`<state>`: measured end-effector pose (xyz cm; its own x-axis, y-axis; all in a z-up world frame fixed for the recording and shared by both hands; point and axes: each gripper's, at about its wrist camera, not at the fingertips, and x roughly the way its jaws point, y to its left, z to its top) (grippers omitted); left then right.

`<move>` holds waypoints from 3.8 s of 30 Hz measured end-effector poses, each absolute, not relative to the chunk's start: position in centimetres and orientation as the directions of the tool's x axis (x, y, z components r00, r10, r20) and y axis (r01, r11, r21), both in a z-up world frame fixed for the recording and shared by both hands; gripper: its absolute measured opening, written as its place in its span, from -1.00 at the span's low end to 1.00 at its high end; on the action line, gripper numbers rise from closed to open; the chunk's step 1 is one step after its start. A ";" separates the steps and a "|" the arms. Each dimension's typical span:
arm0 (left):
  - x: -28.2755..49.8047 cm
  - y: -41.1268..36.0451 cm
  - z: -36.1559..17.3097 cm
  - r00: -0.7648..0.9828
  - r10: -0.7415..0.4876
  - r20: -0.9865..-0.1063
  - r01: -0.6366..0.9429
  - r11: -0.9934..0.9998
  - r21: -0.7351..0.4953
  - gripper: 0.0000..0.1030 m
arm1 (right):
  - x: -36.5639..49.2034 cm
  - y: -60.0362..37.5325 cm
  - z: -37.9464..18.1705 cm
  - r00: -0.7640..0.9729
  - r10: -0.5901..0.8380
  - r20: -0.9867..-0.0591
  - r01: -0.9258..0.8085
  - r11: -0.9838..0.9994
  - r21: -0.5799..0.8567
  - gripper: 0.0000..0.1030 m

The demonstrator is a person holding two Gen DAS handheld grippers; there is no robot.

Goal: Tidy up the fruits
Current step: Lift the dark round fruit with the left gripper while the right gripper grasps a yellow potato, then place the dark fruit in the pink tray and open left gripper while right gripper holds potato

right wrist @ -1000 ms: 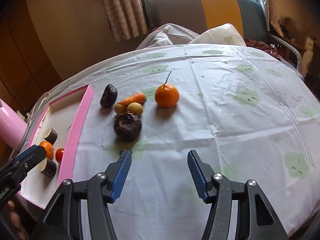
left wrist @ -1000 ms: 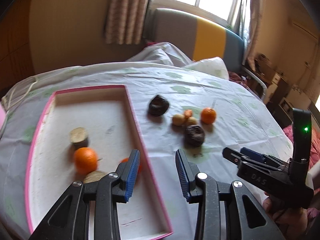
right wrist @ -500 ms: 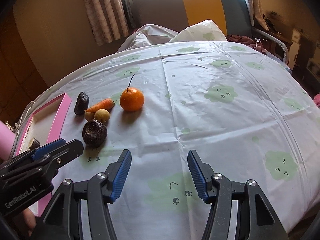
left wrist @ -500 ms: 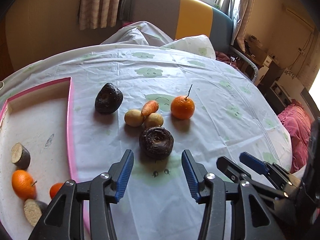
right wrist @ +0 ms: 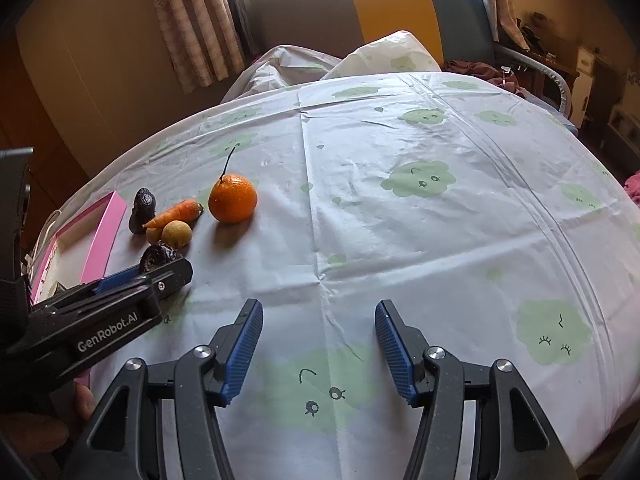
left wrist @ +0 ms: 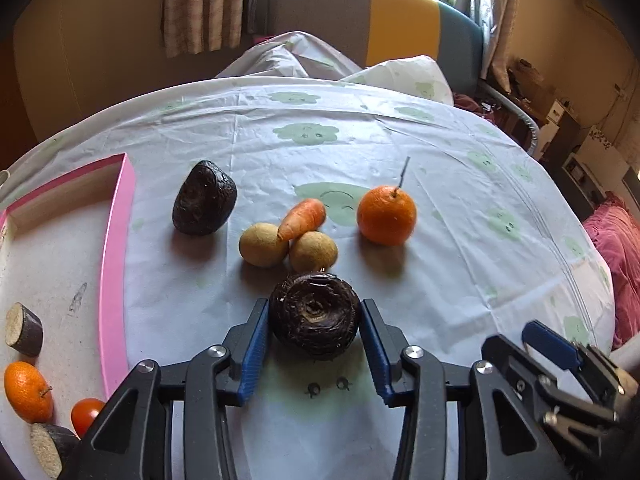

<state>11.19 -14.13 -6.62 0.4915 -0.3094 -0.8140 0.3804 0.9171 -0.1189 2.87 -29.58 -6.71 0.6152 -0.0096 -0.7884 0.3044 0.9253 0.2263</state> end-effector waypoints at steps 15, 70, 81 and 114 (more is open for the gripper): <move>5.4 -11.8 -6.8 0.580 -0.313 -0.752 0.358 0.927 -0.109 -0.13 | 7.4 -27.6 -5.4 0.621 0.273 -0.735 0.048 0.923 0.383 -0.45; 3.4 -10.5 -4.3 0.594 -0.344 -0.728 0.396 0.912 -0.108 -0.13 | 6.6 -24.7 -6.6 0.564 0.190 -0.803 0.004 0.973 0.233 -0.47; 3.6 -6.3 -1.2 0.655 -0.316 -0.686 0.310 0.941 -0.138 -0.13 | 6.5 -24.1 -6.7 0.572 0.147 -0.807 0.019 0.981 0.192 -0.46; 7.6 7.9 -2.4 0.677 -0.052 -0.734 -0.051 0.992 -0.117 -0.12 | 6.4 -23.4 -6.9 0.590 0.098 -0.801 0.011 0.992 0.129 -0.46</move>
<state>7.56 7.89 -2.42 0.6773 -0.0519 -0.7339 -0.0506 0.9919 -0.1169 6.38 -23.43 -6.89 0.5902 0.0978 -0.8013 0.0107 0.9916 0.1290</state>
